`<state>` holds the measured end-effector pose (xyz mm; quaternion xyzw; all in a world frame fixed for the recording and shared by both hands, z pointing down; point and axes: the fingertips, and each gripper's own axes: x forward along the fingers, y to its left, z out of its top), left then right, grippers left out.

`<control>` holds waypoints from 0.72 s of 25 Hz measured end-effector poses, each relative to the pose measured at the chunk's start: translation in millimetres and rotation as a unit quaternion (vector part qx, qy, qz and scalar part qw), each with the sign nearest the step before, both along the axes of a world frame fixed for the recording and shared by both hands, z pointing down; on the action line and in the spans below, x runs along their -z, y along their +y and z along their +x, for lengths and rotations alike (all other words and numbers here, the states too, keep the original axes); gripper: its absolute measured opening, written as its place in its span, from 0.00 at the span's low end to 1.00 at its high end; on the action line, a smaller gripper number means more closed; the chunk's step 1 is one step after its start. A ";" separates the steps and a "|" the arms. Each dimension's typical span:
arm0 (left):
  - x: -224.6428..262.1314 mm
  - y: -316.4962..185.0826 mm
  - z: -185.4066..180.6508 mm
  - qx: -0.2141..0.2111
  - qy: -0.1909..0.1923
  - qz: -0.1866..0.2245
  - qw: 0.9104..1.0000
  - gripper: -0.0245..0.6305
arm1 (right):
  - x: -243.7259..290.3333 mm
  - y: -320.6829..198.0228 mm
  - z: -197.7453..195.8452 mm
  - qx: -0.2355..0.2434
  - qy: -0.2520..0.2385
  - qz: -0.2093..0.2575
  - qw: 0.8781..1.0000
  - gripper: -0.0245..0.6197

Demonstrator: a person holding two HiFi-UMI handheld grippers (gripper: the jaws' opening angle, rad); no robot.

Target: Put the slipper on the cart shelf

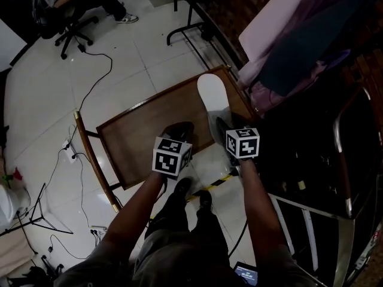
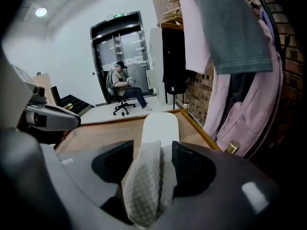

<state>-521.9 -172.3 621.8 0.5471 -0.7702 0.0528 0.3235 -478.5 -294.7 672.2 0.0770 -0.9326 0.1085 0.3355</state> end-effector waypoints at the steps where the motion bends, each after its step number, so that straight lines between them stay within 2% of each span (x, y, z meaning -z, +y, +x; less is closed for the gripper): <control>1: -2.9 -1.0 -1.4 -0.001 0.004 0.000 1.000 0.05 | -9.0 -2.7 -3.6 -0.002 0.010 0.000 1.000 0.38; 5: -10.1 1.1 -5.5 -0.012 0.013 -0.003 1.000 0.05 | -33.8 -6.3 -13.4 -0.010 0.042 0.006 0.999 0.34; 6: -10.7 2.3 -6.9 -0.014 0.014 -0.004 1.000 0.05 | -36.7 -6.3 -13.2 -0.009 0.051 0.012 0.999 0.28; 7: -10.4 3.1 -8.4 -0.016 0.014 -0.005 1.000 0.05 | -37.8 -6.2 -12.4 -0.007 0.058 0.020 0.998 0.13; 8: -9.3 3.6 -9.7 -0.016 0.015 -0.005 1.000 0.05 | -37.6 -5.2 -11.6 -0.003 0.063 0.025 0.998 0.06; 13: -3.2 4.9 -4.2 -0.024 0.016 0.004 1.000 0.05 | -29.2 12.2 -1.7 0.011 0.052 0.012 0.999 0.05; 18: 21.5 -3.3 7.5 -0.046 0.013 0.030 0.998 0.05 | 11.1 25.5 17.2 0.004 0.022 0.015 1.000 0.05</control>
